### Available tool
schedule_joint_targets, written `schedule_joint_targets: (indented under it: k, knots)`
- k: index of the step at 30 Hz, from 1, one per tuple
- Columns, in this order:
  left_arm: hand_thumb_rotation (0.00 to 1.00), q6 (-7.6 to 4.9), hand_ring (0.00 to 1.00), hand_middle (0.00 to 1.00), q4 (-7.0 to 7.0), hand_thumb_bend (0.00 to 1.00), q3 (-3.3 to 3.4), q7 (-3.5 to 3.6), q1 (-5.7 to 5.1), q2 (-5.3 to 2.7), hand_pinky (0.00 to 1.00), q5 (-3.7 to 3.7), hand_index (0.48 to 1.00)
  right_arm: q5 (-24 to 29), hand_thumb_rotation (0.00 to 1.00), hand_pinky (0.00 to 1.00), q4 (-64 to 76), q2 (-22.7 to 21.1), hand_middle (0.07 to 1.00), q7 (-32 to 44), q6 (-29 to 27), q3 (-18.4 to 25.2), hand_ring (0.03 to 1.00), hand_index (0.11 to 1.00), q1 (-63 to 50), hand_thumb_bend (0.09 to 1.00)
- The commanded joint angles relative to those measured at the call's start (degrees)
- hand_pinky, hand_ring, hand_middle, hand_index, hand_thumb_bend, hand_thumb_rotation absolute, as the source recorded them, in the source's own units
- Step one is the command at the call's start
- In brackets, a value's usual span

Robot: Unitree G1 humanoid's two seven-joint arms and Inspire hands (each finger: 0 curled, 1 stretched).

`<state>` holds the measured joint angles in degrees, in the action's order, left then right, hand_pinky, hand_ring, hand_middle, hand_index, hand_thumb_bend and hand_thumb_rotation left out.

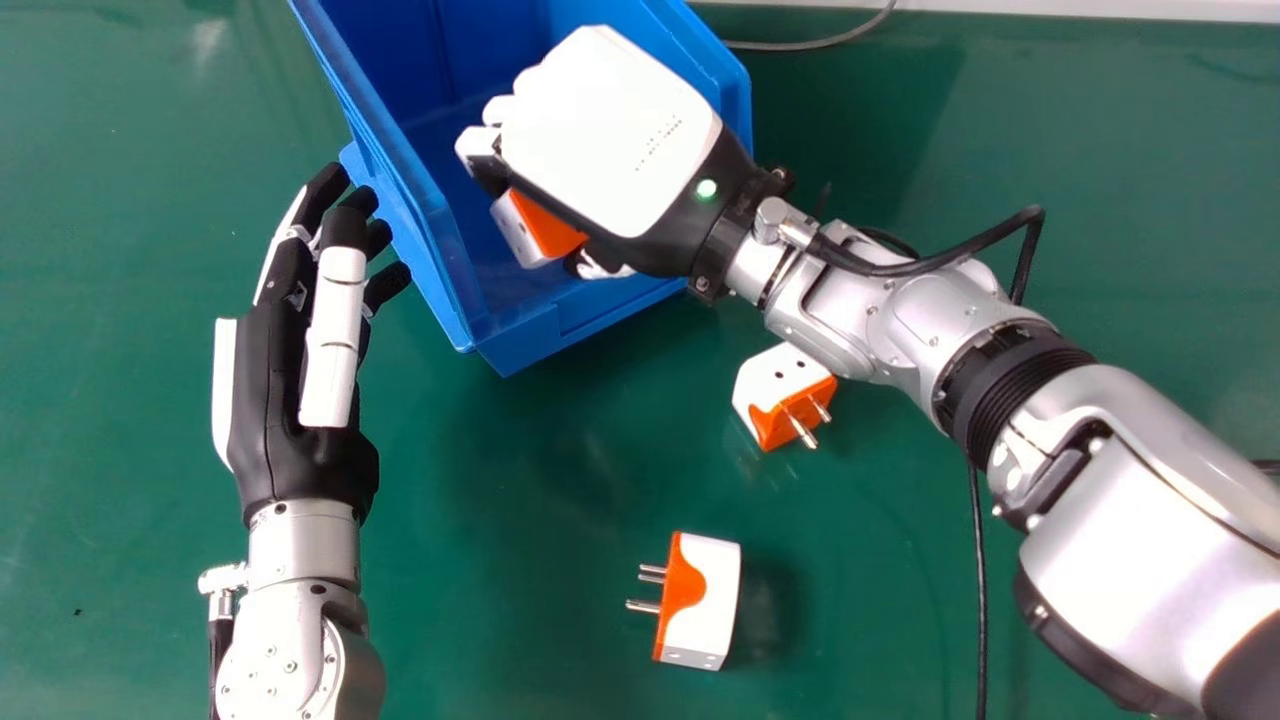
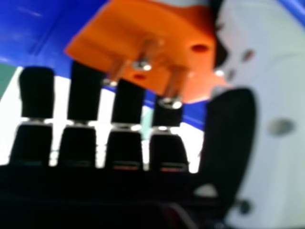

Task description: Pick all objects and put in blue box

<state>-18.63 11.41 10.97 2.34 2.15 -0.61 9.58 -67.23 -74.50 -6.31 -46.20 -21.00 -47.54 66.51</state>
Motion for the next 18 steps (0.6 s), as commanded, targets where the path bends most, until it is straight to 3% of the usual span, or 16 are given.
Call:
schedule_joint_targets:
  k: [1,4,7,13,18]
  knots:
    - [0.75,-0.26,0.86,0.87,-1.58,0.69,-0.3,-0.03,-0.41,0.08,0.81,-0.12,0.869,1.9,0.0,0.34,-0.9,-0.7,0.501,1.2,0.6,0.5,0.425,0.52,2.2,0.51]
    - [0.75,-0.3,0.86,0.87,-1.66,0.69,-0.32,-0.04,-0.47,0.21,0.81,-0.4,0.869,2.7,0.0,0.34,-1.1,-0.9,0.501,2.8,1.3,0.5,0.425,0.52,2.8,0.51]
    - [0.75,-0.02,0.86,0.87,-1.75,0.7,-0.25,0.08,-0.4,0.15,0.81,-0.03,0.869,2.9,0.0,0.34,-1.0,-0.8,0.512,4.3,2.5,0.1,0.433,0.52,3.6,0.507]
    - [0.75,-0.21,0.86,0.87,-1.5,0.7,-0.34,0.15,-0.21,-0.06,0.81,-0.03,0.869,3.5,0.0,0.34,-1.0,-0.4,0.512,3.8,3.8,0.4,0.433,0.52,4.4,0.507]
    - [0.75,-0.52,0.86,0.87,-1.36,0.7,-0.35,0.19,-0.34,0.24,0.81,-0.47,0.869,5.2,0.0,0.34,-1.3,0.3,0.512,6.6,5.1,1.4,0.433,0.52,4.8,0.507]
